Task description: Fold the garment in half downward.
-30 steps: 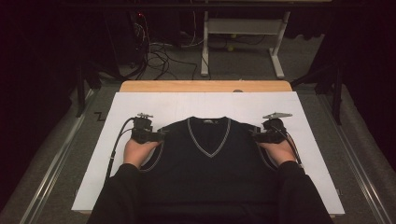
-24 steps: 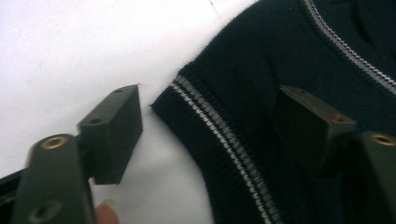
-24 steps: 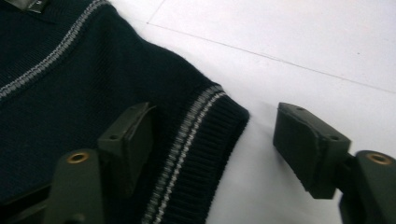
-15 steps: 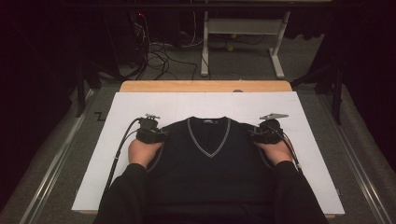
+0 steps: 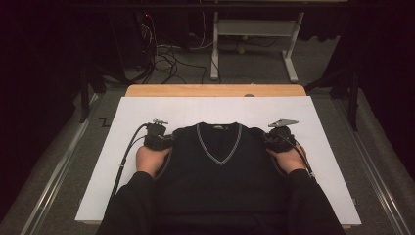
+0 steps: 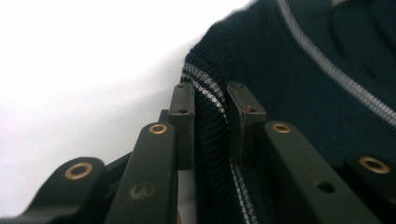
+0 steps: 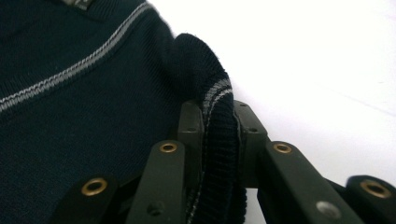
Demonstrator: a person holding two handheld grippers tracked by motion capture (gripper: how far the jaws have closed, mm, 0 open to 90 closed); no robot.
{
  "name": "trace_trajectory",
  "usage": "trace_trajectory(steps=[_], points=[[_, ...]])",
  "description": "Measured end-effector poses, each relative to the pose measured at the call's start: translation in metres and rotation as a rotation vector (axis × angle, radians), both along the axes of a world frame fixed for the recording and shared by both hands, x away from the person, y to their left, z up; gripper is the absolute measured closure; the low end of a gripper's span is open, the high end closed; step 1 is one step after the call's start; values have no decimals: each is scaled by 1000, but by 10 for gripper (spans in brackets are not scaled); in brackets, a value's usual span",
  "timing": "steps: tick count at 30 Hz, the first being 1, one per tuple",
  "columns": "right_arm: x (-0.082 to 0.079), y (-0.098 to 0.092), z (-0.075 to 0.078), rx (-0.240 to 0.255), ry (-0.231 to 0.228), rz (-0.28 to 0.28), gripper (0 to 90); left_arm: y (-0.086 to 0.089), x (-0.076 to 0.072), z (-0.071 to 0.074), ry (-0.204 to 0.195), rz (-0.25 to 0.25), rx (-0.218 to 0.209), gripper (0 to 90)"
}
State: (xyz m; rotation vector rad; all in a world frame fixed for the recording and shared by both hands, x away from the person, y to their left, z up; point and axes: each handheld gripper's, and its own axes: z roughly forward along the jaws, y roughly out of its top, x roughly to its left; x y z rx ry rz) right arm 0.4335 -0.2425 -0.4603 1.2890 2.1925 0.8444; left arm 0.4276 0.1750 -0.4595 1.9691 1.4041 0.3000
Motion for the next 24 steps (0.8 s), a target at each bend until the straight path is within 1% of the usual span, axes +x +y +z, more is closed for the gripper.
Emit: trace_trajectory(steps=[1, 3, 4, 5, 6, 7, 8, 9, 10, 11, 12, 13, 14, 15, 17, 18, 19, 20, 22, 24], points=[[0, -3, 4, 11, -16, -10, 772, 1, 0, 3, -17, 5, -7, 704], [-1, -5, 6, 14, -25, -14, 772, 3, 0, 8, -46, 14, -27, 705], [-1, -7, 10, 18, -49, -19, 772, 4, 0, 10, -57, 17, -33, 707], [-1, -7, 13, 17, -53, -22, 772, 4, 1, 16, -77, 13, -19, 707], [-1, -7, 13, 17, -53, -22, 772, 4, 1, 16, -77, 13, -19, 707], [-1, -8, 21, 14, -72, -20, 772, 4, 2, 28, -108, 10, -20, 708], [-1, -8, 26, 14, -89, -22, 772, 4, 2, 28, -108, 10, -20, 708], [-1, -8, 26, 14, -89, -22, 772, 4, 3, 34, -122, 13, -22, 708], [-1, -9, 38, 29, -119, -29, 772, 4, 4, 45, -151, 16, -19, 708], [-1, -10, 43, 31, -130, -35, 772, 4, 4, 53, -172, 21, -23, 708], [-1, -11, 50, 44, -152, -42, 772, 5, 4, 57, -184, 24, -25, 708], [-2, -12, 55, 51, -165, -49, 771, 5, 5, 65, -202, 30, -31, 708], [-2, -12, 55, 51, -165, -49, 771, 5, 5, 65, -202, 30, -31, 708], [-2, -14, 63, 64, -191, -57, 771, 6, 5, 70, -214, 32, -35, 708], [-4, -16, 74, 76, -226, -69, 772, 6, 5, 80, -245, 32, -26, 708], [-5, -17, 84, 79, -257, -76, 771, 5, 4, 85, -261, 33, -29, 707], [-5, -18, 89, 79, -272, -78, 772, 5, 4, 89, -273, 34, -36, 708], [-5, -18, 89, 79, -272, -78, 772, 5, 4, 94, -286, 36, -44, 708], [-6, -18, 99, 86, -297, -85, 771, 4, 4, 104, -307, 33, -50, 708], [-7, -19, 107, 90, -316, -89, 771, 4, 3, 113, -326, 40, -64, 707]])
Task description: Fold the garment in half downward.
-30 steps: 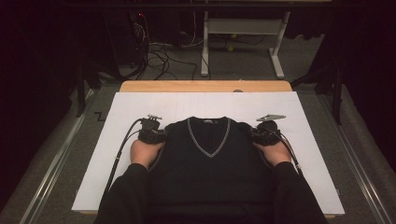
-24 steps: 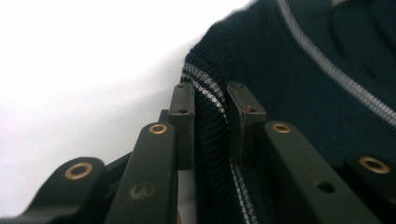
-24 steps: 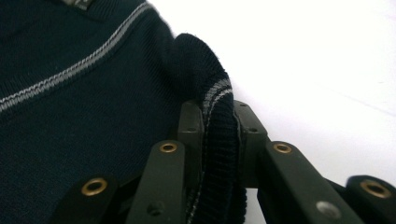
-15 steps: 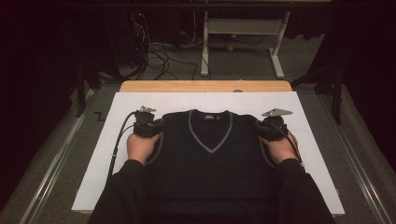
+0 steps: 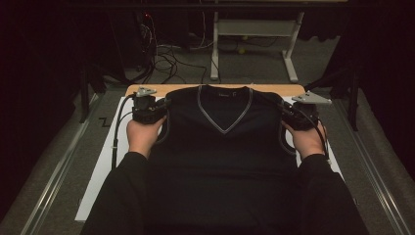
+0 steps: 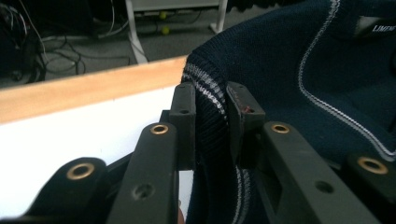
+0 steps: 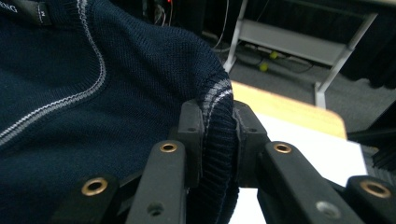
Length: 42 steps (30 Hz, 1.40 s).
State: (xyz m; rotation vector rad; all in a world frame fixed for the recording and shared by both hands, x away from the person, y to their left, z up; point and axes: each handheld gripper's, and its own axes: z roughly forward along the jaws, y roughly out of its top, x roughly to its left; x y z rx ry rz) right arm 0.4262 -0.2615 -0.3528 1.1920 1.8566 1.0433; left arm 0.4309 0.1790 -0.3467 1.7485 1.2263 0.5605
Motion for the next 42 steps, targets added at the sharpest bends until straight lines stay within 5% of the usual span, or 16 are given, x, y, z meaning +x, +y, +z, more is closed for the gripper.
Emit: trace_trajectory(steps=[6, 16, 29, 35, 42], points=[[-2, 0, 16, 2, -41, -2, 771, 0, -2, 11, -27, -1, -3, 707], [-12, -1, -5, -7, -9, 44, 771, 12, -11, -18, 37, -80, -12, 706], [-61, -7, -34, -30, -15, 121, 770, 21, -63, -49, 59, -176, -57, 705], [-82, -11, -51, -15, -11, 142, 770, 21, -85, -63, 65, -212, -34, 704], [-111, -19, -66, 23, -18, 166, 771, 27, -110, -75, 72, -249, -72, 704]])
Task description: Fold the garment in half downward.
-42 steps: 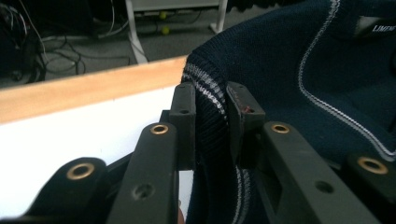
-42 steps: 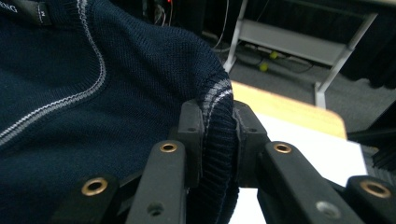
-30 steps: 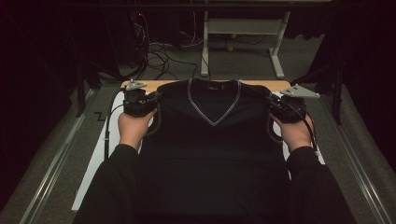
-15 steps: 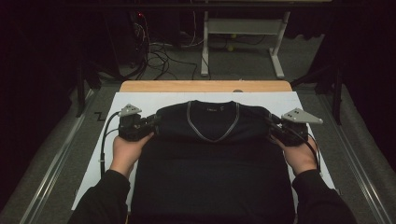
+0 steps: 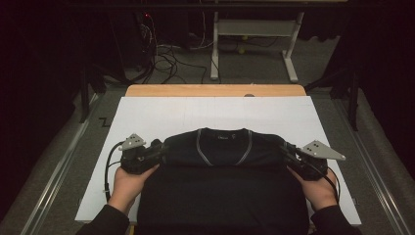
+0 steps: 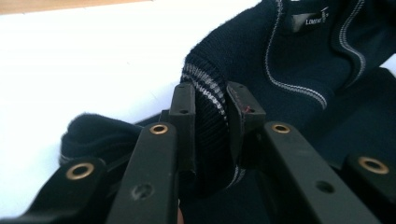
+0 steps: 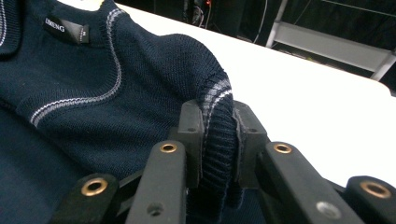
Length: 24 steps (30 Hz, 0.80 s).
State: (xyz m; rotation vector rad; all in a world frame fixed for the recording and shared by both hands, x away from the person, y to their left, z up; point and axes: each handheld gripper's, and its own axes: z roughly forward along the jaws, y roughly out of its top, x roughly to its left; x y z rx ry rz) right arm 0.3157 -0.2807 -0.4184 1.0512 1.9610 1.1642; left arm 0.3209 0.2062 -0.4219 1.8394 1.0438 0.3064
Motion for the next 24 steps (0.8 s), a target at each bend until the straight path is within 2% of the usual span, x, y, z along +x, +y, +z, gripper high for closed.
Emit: trace_trajectory(steps=[3, 4, 5, 6, 7, 11, 13, 15, 16, 17, 18, 24], points=[[-11, -1, -3, -3, -6, 12, 771, 1, -17, -2, -8, -15, -6, 704], [-11, -1, -3, -3, -6, 12, 771, 1, -17, -2, -8, -15, -6, 704], [-18, -2, -4, 2, -10, 17, 771, 2, -25, -3, -16, -25, -11, 704], [-22, -2, -4, 5, -11, 20, 771, 2, -25, -3, -16, -25, -11, 704], [-22, -2, -4, 5, -11, 20, 771, 2, -29, -3, -23, -30, -7, 704], [-42, -3, -5, 4, -17, 37, 770, 4, -45, 0, -38, -48, -10, 704], [-46, -4, -4, 8, -20, 42, 770, 5, -52, -1, -44, -56, -8, 703], [-57, -6, -4, 21, -25, 51, 770, 7, -59, -2, -40, -62, -13, 703], [-57, -6, -4, 21, -25, 51, 770, 8, -62, -2, -39, -70, -10, 703], [-64, -7, -5, 23, -22, 56, 770, 7, -66, -3, -39, -78, -1, 703], [-67, -8, -6, 24, -20, 58, 770, 7, -73, -5, -37, -90, 1, 703], [-82, -12, -7, 32, -14, 63, 770, 8, -88, -3, -31, -112, -14, 702]])
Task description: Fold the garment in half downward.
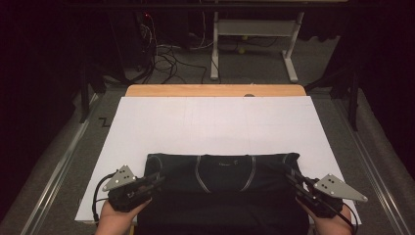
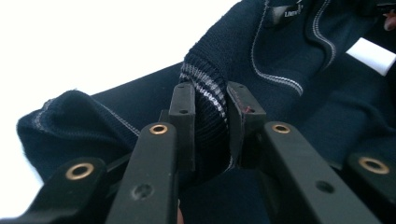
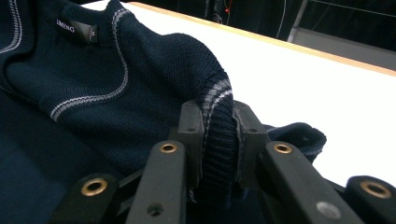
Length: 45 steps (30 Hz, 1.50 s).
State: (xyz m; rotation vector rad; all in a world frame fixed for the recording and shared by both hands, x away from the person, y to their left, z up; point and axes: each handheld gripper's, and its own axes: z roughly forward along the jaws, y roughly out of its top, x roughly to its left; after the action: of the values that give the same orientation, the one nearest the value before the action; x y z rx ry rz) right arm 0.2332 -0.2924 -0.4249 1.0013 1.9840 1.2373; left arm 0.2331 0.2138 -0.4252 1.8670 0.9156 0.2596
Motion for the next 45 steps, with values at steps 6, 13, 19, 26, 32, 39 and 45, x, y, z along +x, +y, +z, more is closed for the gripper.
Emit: trace_trajectory(steps=[6, 13, 19, 26, 32, 39, 45], points=[[-17, -4, 3, 26, 8, -8, 769, -1, -17, 4, -5, -30, -11, 698], [-13, -2, -9, -28, 93, -7, 762, -3, -5, -17, 77, 3, 79, 694], [6, 1, -28, -127, 206, -3, 741, -6, 11, -39, 163, 35, 176, 622], [17, 6, -41, -178, 253, -18, 624, -9, 16, -43, 151, 80, 218, 405], [12, 0, -29, -92, 180, -58, 487, -7, 12, -33, 64, 88, 149, 313], [20, -4, -17, -2, 114, -143, 366, -5, 36, -15, 10, 126, 76, 253], [48, -8, -12, 22, 128, -187, 297, -3, 65, -19, 66, 182, 59, 183]])
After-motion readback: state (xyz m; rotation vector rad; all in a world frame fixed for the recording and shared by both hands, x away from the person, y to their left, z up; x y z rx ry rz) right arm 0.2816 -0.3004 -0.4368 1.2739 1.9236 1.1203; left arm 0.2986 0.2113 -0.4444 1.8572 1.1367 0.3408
